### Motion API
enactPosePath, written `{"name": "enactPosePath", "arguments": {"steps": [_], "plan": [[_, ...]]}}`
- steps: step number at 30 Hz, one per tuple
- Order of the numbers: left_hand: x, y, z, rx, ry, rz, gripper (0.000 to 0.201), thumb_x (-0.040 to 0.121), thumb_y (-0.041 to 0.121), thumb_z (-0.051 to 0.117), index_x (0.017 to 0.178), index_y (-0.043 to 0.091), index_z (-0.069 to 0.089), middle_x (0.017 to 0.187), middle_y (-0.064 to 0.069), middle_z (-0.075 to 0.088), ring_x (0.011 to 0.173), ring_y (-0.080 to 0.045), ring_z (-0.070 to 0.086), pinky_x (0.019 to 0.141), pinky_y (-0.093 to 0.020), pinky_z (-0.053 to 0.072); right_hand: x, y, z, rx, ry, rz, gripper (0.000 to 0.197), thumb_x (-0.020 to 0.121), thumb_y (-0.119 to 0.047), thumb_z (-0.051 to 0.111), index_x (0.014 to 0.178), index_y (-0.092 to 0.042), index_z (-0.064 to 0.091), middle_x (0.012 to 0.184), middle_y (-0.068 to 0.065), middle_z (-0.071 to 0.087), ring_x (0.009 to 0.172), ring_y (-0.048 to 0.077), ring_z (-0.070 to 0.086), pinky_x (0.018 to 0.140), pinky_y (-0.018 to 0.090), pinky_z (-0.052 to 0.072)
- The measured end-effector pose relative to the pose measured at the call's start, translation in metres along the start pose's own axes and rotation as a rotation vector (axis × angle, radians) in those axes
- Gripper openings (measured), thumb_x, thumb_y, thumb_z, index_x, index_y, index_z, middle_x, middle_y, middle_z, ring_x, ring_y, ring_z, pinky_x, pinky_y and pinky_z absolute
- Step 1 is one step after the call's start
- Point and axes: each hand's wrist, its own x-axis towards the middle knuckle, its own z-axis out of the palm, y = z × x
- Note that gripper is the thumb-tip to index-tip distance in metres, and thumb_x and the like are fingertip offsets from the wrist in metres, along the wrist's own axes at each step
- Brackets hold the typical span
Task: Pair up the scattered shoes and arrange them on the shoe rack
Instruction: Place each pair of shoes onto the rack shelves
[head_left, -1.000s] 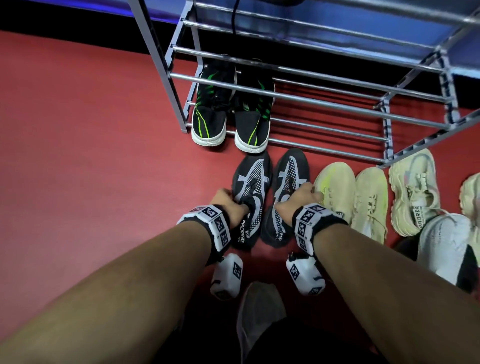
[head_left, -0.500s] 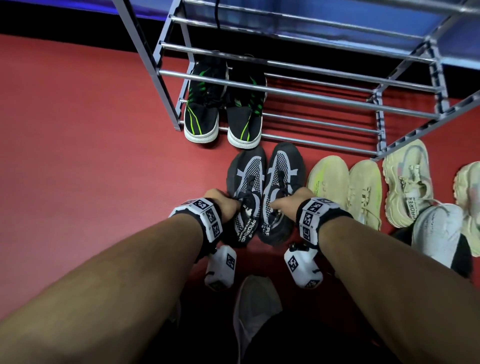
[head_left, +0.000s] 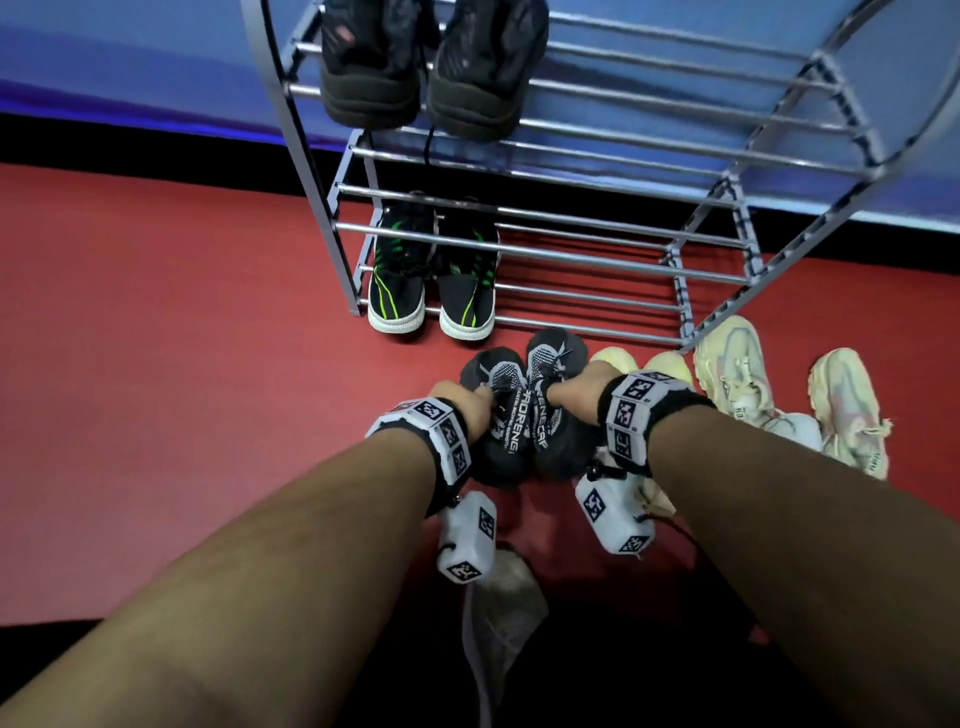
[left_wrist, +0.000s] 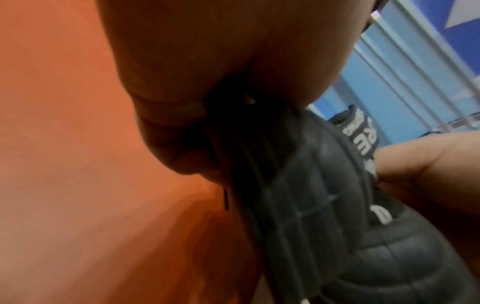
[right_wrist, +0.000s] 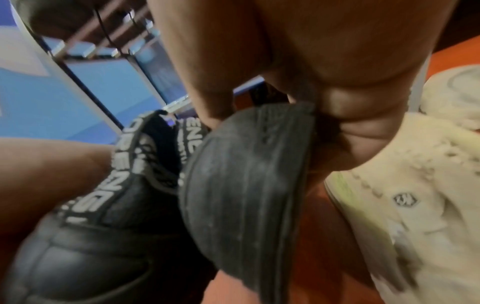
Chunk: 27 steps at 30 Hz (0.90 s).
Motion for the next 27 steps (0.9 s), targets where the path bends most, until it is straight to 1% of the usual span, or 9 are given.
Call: {"name": "enactPosePath", "arguments": {"steps": [2, 5, 9, 11, 15, 20, 22, 24, 27], "plan": [[-0.017, 0.018, -0.007, -0.001, -0.003, 0.065, 0.047, 0.087, 0.043, 0.056, 0.106, 0.001, 0.066, 0.102, -0.015, 0.07, 0.097, -0.032, 0.066, 0.095, -0.039, 0.05, -0.025, -0.009, -0.022, -0.026, 0.002, -0.008, 0.022, 0.069, -0.028, 0.073, 0.078, -0.012, 0.061, 0.083, 0.005, 0.068, 0.081, 0.023, 0.067, 0.081, 0.035, 0.058], [-0.043, 0.04, -0.016, -0.036, -0.026, 0.176, 0.036, 0.087, 0.038, 0.06, 0.103, 0.006, 0.066, 0.105, -0.013, 0.069, 0.098, -0.031, 0.066, 0.094, -0.038, 0.051, -0.056, -0.018, -0.047, -0.03, 0.034, -0.037, 0.026, 0.074, -0.028, 0.073, 0.09, -0.008, 0.064, 0.077, 0.003, 0.063, 0.074, 0.021, 0.059, 0.069, 0.029, 0.049], [-0.077, 0.058, -0.034, -0.013, -0.027, 0.25, 0.028, 0.076, 0.038, 0.065, 0.075, 0.01, 0.06, 0.075, -0.006, 0.067, 0.074, -0.025, 0.066, 0.079, -0.033, 0.055, -0.095, -0.02, -0.064, 0.013, 0.15, -0.054, 0.022, 0.074, -0.031, 0.066, 0.078, -0.01, 0.063, 0.076, 0.004, 0.067, 0.07, 0.022, 0.064, 0.069, 0.03, 0.054], [-0.094, 0.065, -0.044, -0.036, -0.023, 0.253, 0.028, 0.072, 0.037, 0.066, 0.07, 0.01, 0.057, 0.075, -0.009, 0.068, 0.075, -0.028, 0.068, 0.08, -0.039, 0.058, -0.114, -0.019, -0.072, 0.066, 0.192, -0.068, 0.021, 0.071, -0.03, 0.066, 0.075, -0.009, 0.061, 0.071, 0.006, 0.066, 0.061, 0.021, 0.061, 0.06, 0.029, 0.051], [-0.118, 0.081, -0.063, -0.104, -0.017, 0.287, 0.033, 0.062, 0.04, 0.066, 0.07, 0.01, 0.056, 0.082, -0.012, 0.07, 0.079, -0.03, 0.07, 0.084, -0.043, 0.058, -0.133, -0.014, -0.092, 0.131, 0.301, -0.121, 0.022, 0.057, -0.034, 0.062, 0.058, -0.015, 0.052, 0.059, 0.005, 0.058, 0.059, 0.026, 0.058, 0.059, 0.033, 0.048], [-0.144, 0.106, -0.083, -0.174, -0.037, 0.351, 0.022, 0.064, 0.025, 0.07, 0.073, 0.006, 0.063, 0.079, -0.012, 0.072, 0.077, -0.028, 0.071, 0.082, -0.042, 0.059, -0.162, -0.017, -0.118, 0.215, 0.383, -0.209, 0.027, 0.077, -0.015, 0.061, 0.056, -0.014, 0.044, 0.055, 0.005, 0.047, 0.057, 0.023, 0.048, 0.058, 0.03, 0.041], [-0.153, 0.113, -0.093, -0.188, -0.068, 0.375, 0.026, 0.061, 0.02, 0.076, 0.078, 0.003, 0.067, 0.076, -0.013, 0.072, 0.071, -0.027, 0.071, 0.072, -0.038, 0.059, -0.167, -0.022, -0.128, 0.218, 0.401, -0.244, 0.03, 0.078, -0.012, 0.06, 0.055, -0.015, 0.041, 0.054, 0.005, 0.044, 0.057, 0.023, 0.045, 0.058, 0.03, 0.038], [-0.157, 0.115, -0.103, -0.206, -0.063, 0.384, 0.019, 0.068, 0.01, 0.074, 0.082, 0.001, 0.065, 0.075, -0.014, 0.07, 0.065, -0.025, 0.068, 0.063, -0.032, 0.056, -0.166, -0.03, -0.136, 0.233, 0.411, -0.285, 0.032, 0.078, -0.009, 0.058, 0.054, -0.016, 0.038, 0.051, 0.004, 0.039, 0.053, 0.022, 0.039, 0.056, 0.029, 0.034], [-0.153, 0.108, -0.112, -0.222, -0.065, 0.37, 0.024, 0.067, 0.007, 0.073, 0.086, -0.005, 0.066, 0.074, -0.017, 0.07, 0.067, -0.029, 0.069, 0.07, -0.04, 0.059, -0.159, -0.033, -0.129, 0.251, 0.418, -0.326, 0.034, 0.077, -0.008, 0.056, 0.052, -0.019, 0.035, 0.051, 0.003, 0.032, 0.052, 0.02, 0.031, 0.054, 0.027, 0.027]]}}
